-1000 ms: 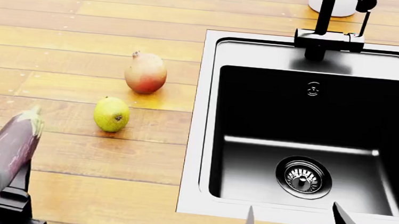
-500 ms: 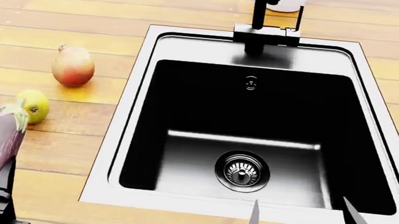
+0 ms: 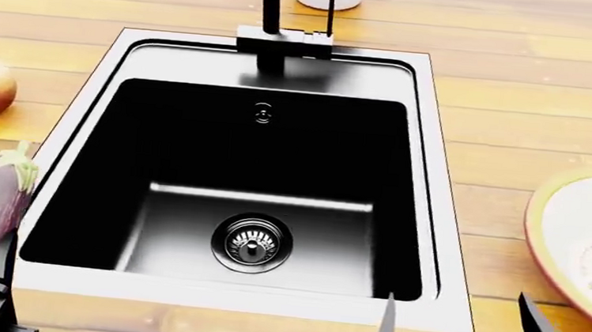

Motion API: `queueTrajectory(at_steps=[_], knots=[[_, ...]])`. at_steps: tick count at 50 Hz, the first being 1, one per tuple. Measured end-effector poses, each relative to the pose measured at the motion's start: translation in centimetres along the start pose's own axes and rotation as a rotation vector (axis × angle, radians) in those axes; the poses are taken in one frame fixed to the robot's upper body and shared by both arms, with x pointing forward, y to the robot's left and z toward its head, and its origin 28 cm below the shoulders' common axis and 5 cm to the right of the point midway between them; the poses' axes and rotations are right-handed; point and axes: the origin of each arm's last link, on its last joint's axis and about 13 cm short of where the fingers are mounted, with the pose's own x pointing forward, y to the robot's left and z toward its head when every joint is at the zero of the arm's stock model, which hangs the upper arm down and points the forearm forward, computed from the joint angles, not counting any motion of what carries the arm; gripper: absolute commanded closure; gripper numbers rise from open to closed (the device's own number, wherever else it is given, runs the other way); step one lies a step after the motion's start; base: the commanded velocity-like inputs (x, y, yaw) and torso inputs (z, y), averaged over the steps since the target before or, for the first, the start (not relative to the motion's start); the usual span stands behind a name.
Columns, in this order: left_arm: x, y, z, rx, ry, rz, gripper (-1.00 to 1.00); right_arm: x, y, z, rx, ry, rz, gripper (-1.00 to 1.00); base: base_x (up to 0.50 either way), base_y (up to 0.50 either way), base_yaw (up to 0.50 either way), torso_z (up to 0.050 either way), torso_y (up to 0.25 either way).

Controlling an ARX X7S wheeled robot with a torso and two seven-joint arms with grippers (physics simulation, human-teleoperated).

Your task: There is a mixed pile of frozen fruits and vegetables on the counter. Locate all the frozen vegetables and place the items in a bowl on the counter. Take all the frozen fruits and defrost them in a running sink.

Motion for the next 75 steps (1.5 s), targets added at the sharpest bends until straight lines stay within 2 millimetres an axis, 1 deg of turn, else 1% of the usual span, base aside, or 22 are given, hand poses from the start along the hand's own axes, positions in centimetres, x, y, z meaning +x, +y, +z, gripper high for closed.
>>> queueTrajectory(at_steps=[34, 45, 59, 65, 70, 75], knots=[[0.0, -0.1, -0.2, 0.006, 0.004, -0.009, 1.00, 0.0, -0.2, 0.0, -0.006, -0.007, -0.021, -1.00, 0.00, -0.50, 0.00, 0.000, 0.000], [-0.1, -0.1, -0.2, 0.008, 0.003, -0.011, 1.00, -0.1, -0.1, 0.0, -0.032, -0.014, -0.012, -1.00, 0.18, -0.48, 0.00, 0.000, 0.000], [-0.2, 0.1, 0.0, 0.010, -0.003, -0.006, 1.00, -0.1, 0.0, -0.1, -0.046, -0.029, -0.002, -1.00, 0.44, -0.33, 0.00, 0.000, 0.001], [-0.5, -0.1, 0.2, 0.008, -0.010, -0.023, 1.00, -0.1, -0.1, 0.0, -0.037, -0.032, -0.004, -1.00, 0.05, -0.12, 0.00, 0.000, 0.000], [-0.7, -0.3, 0.8, 0.004, -0.022, -0.045, 1.00, -0.1, -0.1, -0.1, -0.028, -0.026, -0.001, -1.00, 0.00, 0.00, 0.00, 0.000, 0.002], [-0.9, -0.9, 1.5, 0.011, -0.027, -0.092, 1.00, -0.1, -0.2, -0.1, -0.016, -0.018, -0.008, -1.00, 0.00, 0.00, 0.00, 0.000, 0.000]])
